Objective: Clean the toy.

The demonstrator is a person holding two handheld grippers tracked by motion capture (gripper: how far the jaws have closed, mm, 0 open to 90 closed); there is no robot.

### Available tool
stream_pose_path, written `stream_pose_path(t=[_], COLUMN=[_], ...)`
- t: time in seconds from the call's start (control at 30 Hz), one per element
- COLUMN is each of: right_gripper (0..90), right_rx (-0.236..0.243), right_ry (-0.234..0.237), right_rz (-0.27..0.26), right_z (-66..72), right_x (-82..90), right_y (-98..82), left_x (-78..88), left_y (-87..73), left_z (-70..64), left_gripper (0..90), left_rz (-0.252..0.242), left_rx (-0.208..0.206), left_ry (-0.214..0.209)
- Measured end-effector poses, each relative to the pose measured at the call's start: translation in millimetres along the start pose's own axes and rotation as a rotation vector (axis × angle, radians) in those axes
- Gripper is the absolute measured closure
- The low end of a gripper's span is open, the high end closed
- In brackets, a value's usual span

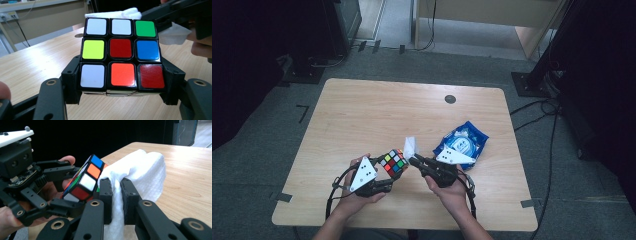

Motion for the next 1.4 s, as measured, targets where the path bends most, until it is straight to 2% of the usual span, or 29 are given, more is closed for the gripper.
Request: stream_pose_path(t=[0.07, 0.17, 0.33, 0.4, 0.5, 0.6, 0.7, 0.8, 0.9, 1.0, 1.07, 1.17, 1.23, 1.4], right_gripper=[81.9, 81.8, 81.8, 81.8, 81.8, 81.8, 81.6, 81.6, 78.3, 58.2, 49.7, 44.0, 40.4, 28.5], right_rx=[-0.002, 0.005, -0.001, 0.012, 0.026, -0.009, -0.015, 0.014, 0.039, 0.111, 0.159, 0.197, 0.244, 0.421], right_ry=[0.007, 0.027, 0.054, 0.036, -0.023, -0.068, -0.092, -0.119, -0.124, -0.136, -0.160, -0.135, -0.110, -0.068], right_rz=[-0.002, -0.015, -0.040, -0.028, 0.024, 0.067, 0.086, 0.112, 0.136, 0.172, 0.170, 0.144, 0.120, 0.043], right_z=[2.1, 7.6, 10.6, 8.1, -3.6, -20.5, -28.7, -32.5, -33.5, -33.7, -32.3, -26.7, -21.8, -3.8], right_x=[0.1, 1.1, 2.8, 2.6, -1.0, -4.0, -7.4, -11.8, -15.4, -21.7, -23.8, -24.6, -25.3, -31.7], right_y=[0.6, 3.7, 7.5, 6.0, -1.2, -13.7, -21.4, -27.4, -32.6, -37.8, -39.1, -37.8, -37.1, -39.5], left_x=[-0.2, -1.2, 0.7, 1.1, 2.2, 3.3, 3.4, 3.7, 4.3, 4.4, 5.0, 6.0, 6.3, 3.8], left_y=[-0.6, -1.7, 1.3, 1.5, 2.7, 3.2, 1.8, 1.0, 0.9, 0.9, 0.9, 1.1, 1.4, 4.1], left_z=[1.2, -0.8, -1.8, -2.0, -0.8, 1.9, 5.1, 7.7, 9.4, 12.0, 14.8, 19.3, 21.9, 19.9], left_gripper=[34.0, 34.0, 34.0, 34.0, 34.0, 34.0, 34.0, 34.0, 34.0, 34.0, 34.0, 34.0, 34.0, 34.0], left_rz=[0.001, 0.012, -0.002, 0.001, -0.011, -0.013, -0.009, -0.006, -0.005, -0.004, -0.003, 0.000, 0.003, 0.024], left_rx=[0.005, -0.009, -0.007, -0.012, 0.000, 0.001, 0.010, 0.015, 0.021, 0.035, 0.049, 0.079, 0.098, 0.128], left_ry=[-0.004, -0.005, -0.013, -0.011, -0.014, -0.005, 0.006, 0.016, 0.024, 0.034, 0.041, 0.047, 0.050, 0.031])
Point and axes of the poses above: each handheld gripper's, and its own axes: x roughly backward along the jaws, y roughly out of its top, z roughly to its left, the point moved 4 cm from there along -x, roughly forward along the jaws, and after that the axes turned 1 degree about -z, right-handed, at the moved point
